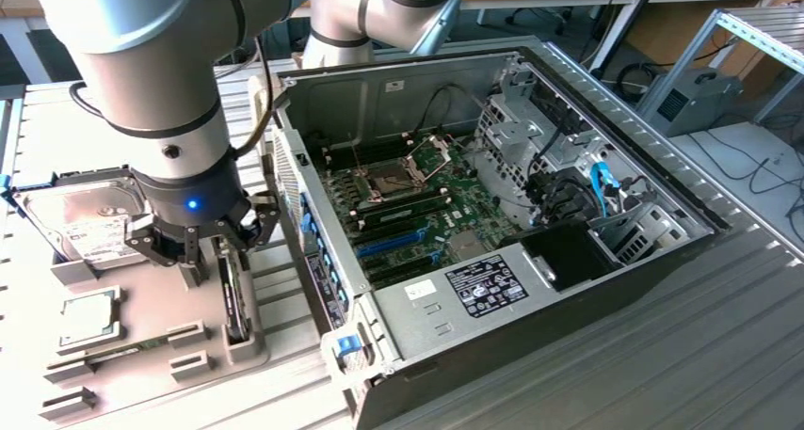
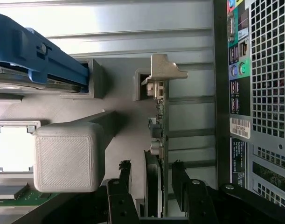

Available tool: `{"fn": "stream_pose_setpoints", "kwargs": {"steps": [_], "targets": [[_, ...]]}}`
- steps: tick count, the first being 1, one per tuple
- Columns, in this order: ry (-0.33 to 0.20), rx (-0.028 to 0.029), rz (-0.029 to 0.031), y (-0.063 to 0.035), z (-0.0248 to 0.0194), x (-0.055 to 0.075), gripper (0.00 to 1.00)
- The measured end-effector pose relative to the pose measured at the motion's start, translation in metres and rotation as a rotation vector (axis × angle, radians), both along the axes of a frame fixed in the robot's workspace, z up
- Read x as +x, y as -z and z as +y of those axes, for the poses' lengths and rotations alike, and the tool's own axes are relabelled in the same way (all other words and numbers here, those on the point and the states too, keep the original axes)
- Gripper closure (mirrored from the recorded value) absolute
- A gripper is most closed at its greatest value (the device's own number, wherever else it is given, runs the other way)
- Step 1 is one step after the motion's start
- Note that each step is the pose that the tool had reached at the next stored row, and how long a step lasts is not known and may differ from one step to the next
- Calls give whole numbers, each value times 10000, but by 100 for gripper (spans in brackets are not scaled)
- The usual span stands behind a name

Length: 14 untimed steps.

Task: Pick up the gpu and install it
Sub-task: 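Pick up the gpu and move the gpu toward the slot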

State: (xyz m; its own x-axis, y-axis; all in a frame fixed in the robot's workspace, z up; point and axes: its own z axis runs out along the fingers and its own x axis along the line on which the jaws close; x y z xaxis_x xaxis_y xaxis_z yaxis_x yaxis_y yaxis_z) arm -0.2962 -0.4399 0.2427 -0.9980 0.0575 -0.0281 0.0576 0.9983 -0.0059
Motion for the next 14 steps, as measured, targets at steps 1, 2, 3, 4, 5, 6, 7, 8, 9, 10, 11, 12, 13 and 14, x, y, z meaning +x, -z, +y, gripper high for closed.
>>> {"fn": "stream_pose_setpoints", "kwargs": {"steps": [1, 2, 3, 4, 5, 6, 7, 8, 9, 10, 11, 12, 13, 14], "targets": [[0, 0, 0, 14, 0, 0, 52], [0, 1, -1, 31, 0, 0, 52], [0, 1, -1, 37, 0, 0, 52], [0, -1, 0, 38, 0, 0, 52], [0, -1, 1, 38, 0, 0, 52], [0, -1, 1, 38, 0, 0, 52], [0, -1, 0, 39, 0, 0, 52], [0, 0, 0, 39, 0, 0, 52], [0, 0, 0, 39, 0, 0, 52], [-1, 0, 0, 39, 0, 0, 52], [0, 0, 0, 39, 0, 0, 52], [0, 0, 0, 39, 0, 0, 53], [0, 0, -1, 39, 0, 0, 60], [0, 0, 0, 39, 0, 0, 60]]}}
